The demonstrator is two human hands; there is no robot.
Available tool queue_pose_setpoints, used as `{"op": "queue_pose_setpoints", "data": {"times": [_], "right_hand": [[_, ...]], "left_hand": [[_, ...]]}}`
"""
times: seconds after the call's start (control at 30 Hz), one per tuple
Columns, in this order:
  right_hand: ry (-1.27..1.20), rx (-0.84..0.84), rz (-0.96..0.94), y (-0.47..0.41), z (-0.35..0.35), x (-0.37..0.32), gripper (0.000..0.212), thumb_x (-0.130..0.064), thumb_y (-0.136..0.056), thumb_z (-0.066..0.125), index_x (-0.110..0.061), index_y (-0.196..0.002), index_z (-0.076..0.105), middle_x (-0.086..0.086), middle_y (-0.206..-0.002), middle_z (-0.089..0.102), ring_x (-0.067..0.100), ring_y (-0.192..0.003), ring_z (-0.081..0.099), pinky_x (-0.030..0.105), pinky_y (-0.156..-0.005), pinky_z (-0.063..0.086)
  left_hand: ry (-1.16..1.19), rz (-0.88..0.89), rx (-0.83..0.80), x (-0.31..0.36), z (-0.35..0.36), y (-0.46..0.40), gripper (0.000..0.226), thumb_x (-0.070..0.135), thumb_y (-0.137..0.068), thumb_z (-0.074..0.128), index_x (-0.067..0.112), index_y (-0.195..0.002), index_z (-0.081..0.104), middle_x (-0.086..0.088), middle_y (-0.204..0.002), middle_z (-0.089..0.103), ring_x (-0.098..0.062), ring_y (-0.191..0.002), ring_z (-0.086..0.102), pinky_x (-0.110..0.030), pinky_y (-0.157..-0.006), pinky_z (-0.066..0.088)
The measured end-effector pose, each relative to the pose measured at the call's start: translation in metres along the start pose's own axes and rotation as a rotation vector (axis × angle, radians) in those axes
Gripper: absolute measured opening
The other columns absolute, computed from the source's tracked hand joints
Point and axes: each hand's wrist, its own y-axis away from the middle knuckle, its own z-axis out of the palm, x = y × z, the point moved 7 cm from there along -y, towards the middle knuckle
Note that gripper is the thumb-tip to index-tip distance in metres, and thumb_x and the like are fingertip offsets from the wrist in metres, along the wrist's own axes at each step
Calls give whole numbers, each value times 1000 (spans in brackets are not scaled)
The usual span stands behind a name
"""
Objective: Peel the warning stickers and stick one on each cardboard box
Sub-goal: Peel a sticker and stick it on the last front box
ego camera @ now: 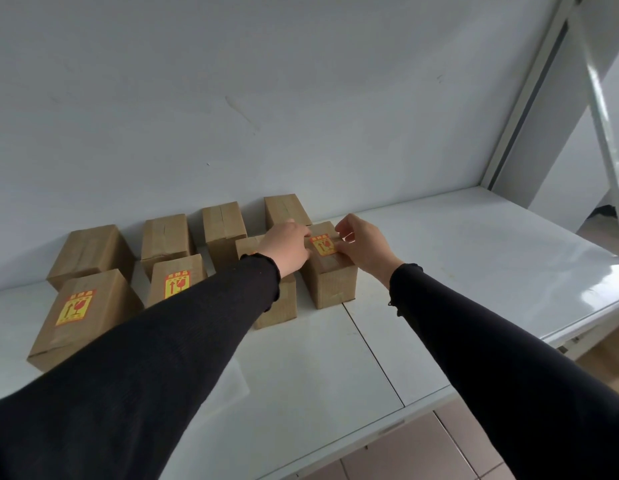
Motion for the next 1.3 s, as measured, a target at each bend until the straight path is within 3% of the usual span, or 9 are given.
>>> {"op": "queue_pose_setpoints", "data": {"times": [0.2,0.37,0.6,0.73,0.9,1.07,1.17,1.3], "right_hand": [[124,-41,-38,-4,6,-8,26,-12,-87,62,-17,-112,65,1,-110,63,18,-93,60,27,-72,45],[276,-142,-66,-8,11,-12,32,-18,-98,47,-22,-124,65,5,-122,52,22,-102,58,25,-78,38],[448,-214,-97,-5,16,-22,36,-17,-100,44,-22,-133,57,10,-128,49,29,-109,57,33,-88,46],[425,-84,-68,5,-6,-33,42,-15,-98,41,-25,-136,55,4,-127,57,25,-115,57,36,-88,50],[299,104,-152,39,-25,-80,34,-16,-99,39,-23,-122,65,0,-114,64,19,-103,60,31,-74,48],[148,80,-358,94,6,-158,28,-15,-97,46,-22,-111,69,-3,-103,66,16,-92,60,31,-71,50],[88,24,-473,131,45,-203,25,-17,-99,48,-22,-113,69,-4,-107,67,15,-95,60,30,-74,52],[67,-87,-537,173,108,-243,23,-19,-99,51,-22,-116,67,-3,-111,66,13,-97,59,26,-76,51]], "left_hand": [[-82,14,-36,1,3,0,37,25,-100,52,16,-135,61,-11,-130,55,-29,-119,55,-35,-97,45],[-110,29,-41,5,4,0,36,25,-100,49,16,-132,63,-11,-126,56,-30,-115,57,-38,-97,49],[-135,32,-62,4,0,7,37,26,-99,51,17,-134,60,-10,-128,57,-30,-118,55,-39,-97,48],[-86,44,-2,1,-25,26,39,26,-100,55,16,-137,58,-9,-131,55,-29,-121,54,-37,-98,46],[30,107,104,-15,-78,82,37,21,-100,54,18,-137,57,-3,-129,57,-20,-115,57,-31,-95,49],[39,104,189,-63,-119,166,27,23,-97,58,22,-124,64,8,-110,57,-11,-101,55,-25,-84,43],[55,38,198,-106,-123,218,22,19,-97,60,23,-117,66,11,-105,56,-9,-98,54,-22,-76,39],[94,-82,144,-162,-110,279,21,13,-95,63,22,-114,66,10,-108,58,-9,-98,55,-26,-80,43]]}}
